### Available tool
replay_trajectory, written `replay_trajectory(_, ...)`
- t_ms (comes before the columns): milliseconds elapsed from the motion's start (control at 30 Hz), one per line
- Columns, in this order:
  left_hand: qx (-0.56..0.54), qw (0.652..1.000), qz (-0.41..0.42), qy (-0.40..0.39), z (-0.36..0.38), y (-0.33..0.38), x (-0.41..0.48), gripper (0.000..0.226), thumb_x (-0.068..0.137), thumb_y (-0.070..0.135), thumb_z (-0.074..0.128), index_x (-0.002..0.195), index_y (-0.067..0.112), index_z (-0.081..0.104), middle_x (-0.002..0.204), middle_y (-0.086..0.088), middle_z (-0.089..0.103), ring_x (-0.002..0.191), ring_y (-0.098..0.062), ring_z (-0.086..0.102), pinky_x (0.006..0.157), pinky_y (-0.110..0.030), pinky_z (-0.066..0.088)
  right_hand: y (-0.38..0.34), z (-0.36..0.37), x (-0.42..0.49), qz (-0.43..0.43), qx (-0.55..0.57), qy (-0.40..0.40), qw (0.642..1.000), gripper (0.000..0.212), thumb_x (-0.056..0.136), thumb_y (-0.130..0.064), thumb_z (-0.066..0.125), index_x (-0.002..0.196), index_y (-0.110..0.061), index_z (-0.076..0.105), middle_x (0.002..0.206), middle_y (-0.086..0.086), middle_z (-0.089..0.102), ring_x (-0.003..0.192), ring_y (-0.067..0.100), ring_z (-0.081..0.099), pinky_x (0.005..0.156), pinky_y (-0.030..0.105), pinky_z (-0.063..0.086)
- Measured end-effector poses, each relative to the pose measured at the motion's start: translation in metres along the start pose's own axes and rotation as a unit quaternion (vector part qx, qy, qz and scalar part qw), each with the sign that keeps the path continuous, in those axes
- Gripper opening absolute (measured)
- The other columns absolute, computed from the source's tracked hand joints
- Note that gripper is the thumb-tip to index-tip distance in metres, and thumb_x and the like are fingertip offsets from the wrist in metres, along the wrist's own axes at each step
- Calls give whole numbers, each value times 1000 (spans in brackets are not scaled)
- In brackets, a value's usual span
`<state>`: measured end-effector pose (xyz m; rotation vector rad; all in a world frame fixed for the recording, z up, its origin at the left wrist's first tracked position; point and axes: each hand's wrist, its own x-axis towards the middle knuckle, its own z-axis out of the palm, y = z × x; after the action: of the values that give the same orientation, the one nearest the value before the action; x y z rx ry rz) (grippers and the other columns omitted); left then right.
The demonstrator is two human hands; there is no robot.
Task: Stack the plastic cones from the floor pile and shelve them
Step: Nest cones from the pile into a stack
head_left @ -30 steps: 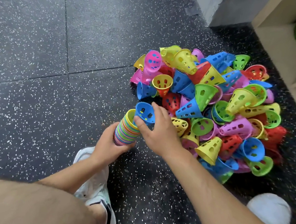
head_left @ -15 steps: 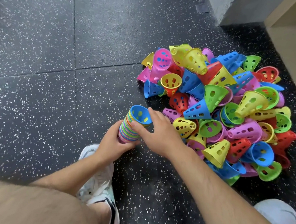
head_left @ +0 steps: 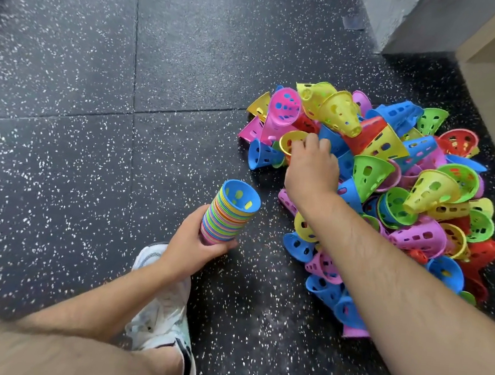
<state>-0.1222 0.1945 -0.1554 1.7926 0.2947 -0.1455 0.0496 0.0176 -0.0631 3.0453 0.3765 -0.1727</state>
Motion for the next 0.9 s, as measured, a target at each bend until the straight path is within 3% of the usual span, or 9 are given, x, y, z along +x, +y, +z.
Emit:
replay_trajectory(100,2,1000,-3,1,0,0,0,55,74,15,94,113,35,61,109,11,72,99,-8,70,88,-17,52,3,-1,3,-16,-33,-9,999,34,88,-10,58,121,-15,58,126,10,52,120,34,43,92,41,41)
replay_trajectory(233,19,1000,5,1,0,0,1,52,74,16,94,112,34,63,106,14,71,96,-3,68,85,-15,51,5,8,-6,-22,-10,75,997,23,82,-5,62,104,-13,65,104,9,61,100,36,51,77,41,40)
replay_trajectory(367,30,1000,9,2,-1,-4,1,54,74,20,94,115,35,63,107,17,70,99,-4,68,86,-15,50,6,19,-26,-30,80,185,979,9,89,-15,63,96,-13,68,92,7,62,88,35,54,71,42,43)
replay_trajectory(500,34,999,10,2,-1,-4,1,55,73,21,95,115,37,63,107,16,70,99,-4,68,86,-15,50,3,15,-55,-20,173,225,959,19,95,-25,53,101,-14,67,96,5,63,88,33,56,72,44,47)
replay_trajectory(700,58,998,14,-1,-1,-10,2,58,72,31,94,118,42,62,114,13,69,107,-8,67,96,-33,54,-4,13,-76,-53,236,300,923,16,96,-20,61,107,-14,71,100,3,66,87,31,60,77,42,51)
replay_trajectory(900,65,998,20,-2,0,-12,4,59,70,38,93,120,41,61,114,12,70,107,-11,68,98,-45,55,-14,20,-95,-89,259,308,911,16,96,-15,64,109,-11,73,101,4,67,89,30,62,79,43,52)
